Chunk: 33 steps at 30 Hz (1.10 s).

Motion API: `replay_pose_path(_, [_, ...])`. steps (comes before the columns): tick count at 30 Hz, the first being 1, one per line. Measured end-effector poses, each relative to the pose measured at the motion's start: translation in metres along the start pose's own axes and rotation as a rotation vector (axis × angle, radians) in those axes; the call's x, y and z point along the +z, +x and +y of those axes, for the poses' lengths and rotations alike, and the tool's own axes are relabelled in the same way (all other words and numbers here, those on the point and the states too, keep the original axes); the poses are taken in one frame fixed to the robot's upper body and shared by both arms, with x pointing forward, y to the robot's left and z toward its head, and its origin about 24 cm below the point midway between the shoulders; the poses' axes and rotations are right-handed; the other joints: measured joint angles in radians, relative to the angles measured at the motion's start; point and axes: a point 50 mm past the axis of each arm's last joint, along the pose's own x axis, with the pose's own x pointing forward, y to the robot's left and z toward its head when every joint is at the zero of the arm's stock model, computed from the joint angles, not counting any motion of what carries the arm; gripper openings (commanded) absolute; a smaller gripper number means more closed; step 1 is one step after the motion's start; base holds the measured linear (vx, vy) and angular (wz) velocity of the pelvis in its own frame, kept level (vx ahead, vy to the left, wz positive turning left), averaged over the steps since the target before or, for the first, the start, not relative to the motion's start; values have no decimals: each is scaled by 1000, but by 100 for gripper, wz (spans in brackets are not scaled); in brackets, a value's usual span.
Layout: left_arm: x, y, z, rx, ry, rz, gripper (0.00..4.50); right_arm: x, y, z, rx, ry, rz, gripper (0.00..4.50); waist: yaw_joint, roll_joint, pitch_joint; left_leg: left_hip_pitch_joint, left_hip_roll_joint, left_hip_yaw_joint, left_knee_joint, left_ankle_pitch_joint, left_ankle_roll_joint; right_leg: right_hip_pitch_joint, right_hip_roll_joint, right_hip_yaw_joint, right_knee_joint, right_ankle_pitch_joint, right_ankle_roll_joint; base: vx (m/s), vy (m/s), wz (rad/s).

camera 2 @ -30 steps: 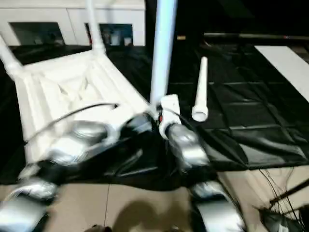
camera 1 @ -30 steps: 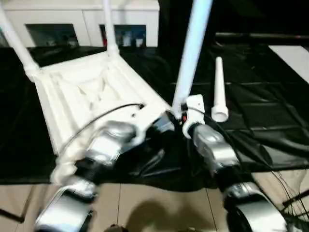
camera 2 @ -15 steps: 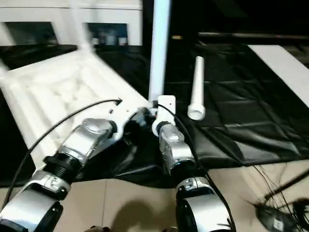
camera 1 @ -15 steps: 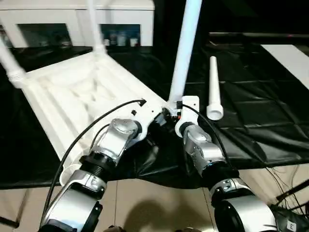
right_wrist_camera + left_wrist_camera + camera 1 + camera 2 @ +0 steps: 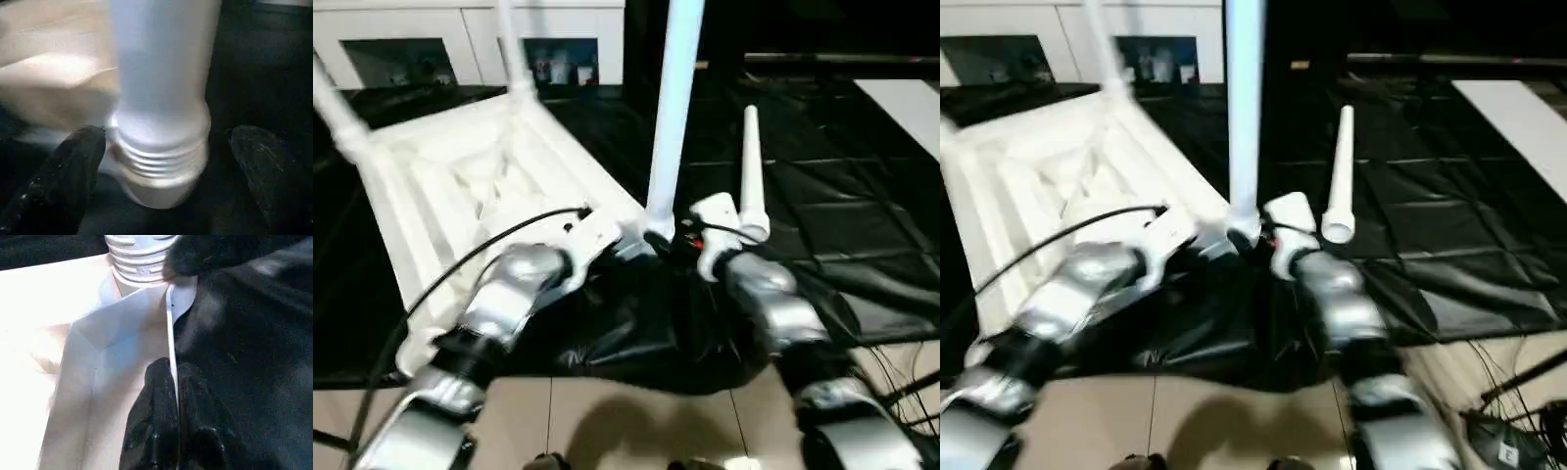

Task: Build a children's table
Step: Rotate leg to tighten

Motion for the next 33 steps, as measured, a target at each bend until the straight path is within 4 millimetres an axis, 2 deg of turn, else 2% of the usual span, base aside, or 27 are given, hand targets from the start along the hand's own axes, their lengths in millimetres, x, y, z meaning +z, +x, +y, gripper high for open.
replay_pose_path(3, [-1, -6, -6, -86, 32, -7, 0, -3, -8, 4, 126, -37, 20, 446, 9, 1, 1, -2, 0, 5, 5, 2, 3, -1, -2, 2, 0, -2, -1, 0, 0, 0])
replay_pose_path(9, [-2, -14, -18, -233, 56, -16, 0, 9, -18, 9, 334, -124, 8, 446, 8, -1, 2, -4, -1, 17, 9, 1, 3, -1, -11, 3, -1, -2, -2, 0, 0, 0])
replay_pose_path(14, [-2, -14, -20, -255, 67, -16, 0, 7, -19, 12, 384, -167, 20, 446, 5, -3, 3, -4, -1, 19, 9, 1, 3, -1, -13, 3, 0, -2, -2, 0, 0, 0])
replay_pose_path(33, [-2, -14, -19, -253, 70, -16, 0, 0, -18, 14, 425, -157, 40, 296, 5, -4, 3, -4, -1, 19, 11, 1, 4, -1, -13, 2, 3, -2, -2, 0, 0, 0])
